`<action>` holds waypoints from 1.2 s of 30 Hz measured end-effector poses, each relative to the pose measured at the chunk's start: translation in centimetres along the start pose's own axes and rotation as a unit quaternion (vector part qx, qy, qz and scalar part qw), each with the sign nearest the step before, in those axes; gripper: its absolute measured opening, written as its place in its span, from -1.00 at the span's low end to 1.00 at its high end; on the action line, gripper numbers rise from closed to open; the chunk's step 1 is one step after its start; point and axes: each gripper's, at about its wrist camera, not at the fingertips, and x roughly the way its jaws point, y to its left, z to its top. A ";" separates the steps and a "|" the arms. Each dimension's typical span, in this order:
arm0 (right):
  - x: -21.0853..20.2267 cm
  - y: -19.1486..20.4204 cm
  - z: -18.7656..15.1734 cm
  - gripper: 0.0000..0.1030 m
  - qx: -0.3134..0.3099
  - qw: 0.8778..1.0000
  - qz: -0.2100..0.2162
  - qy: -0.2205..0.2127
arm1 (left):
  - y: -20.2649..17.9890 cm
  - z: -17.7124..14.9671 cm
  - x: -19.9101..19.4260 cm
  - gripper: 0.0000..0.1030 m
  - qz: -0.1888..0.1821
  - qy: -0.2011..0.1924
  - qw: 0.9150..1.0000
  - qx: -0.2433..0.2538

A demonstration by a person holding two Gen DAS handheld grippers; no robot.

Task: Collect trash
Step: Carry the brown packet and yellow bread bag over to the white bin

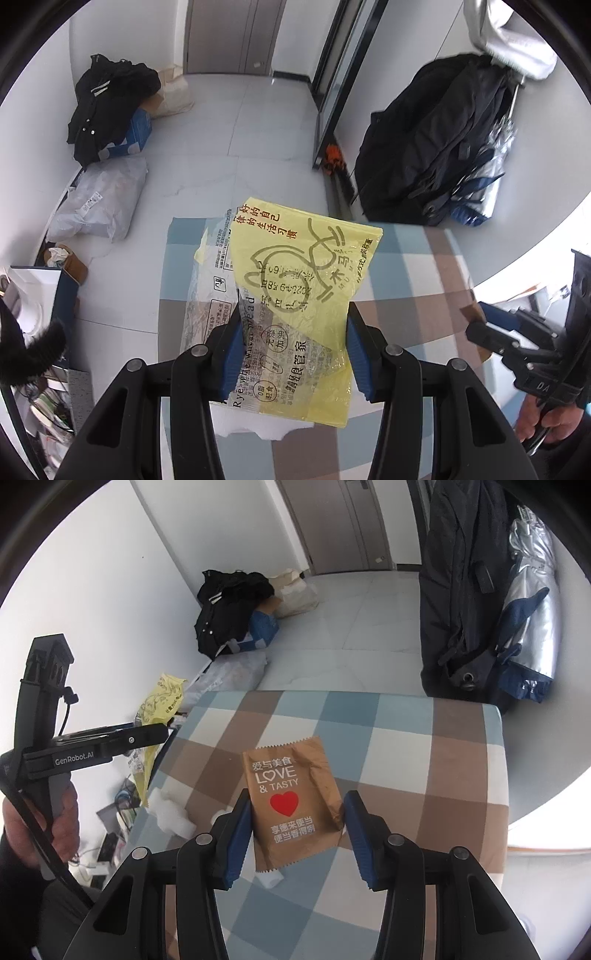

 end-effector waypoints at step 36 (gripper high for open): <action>-18.6 3.5 -7.6 -0.07 0.043 0.985 0.022 -0.164 | -8.1 -6.3 -13.3 -0.14 -0.016 -0.168 0.985 0.042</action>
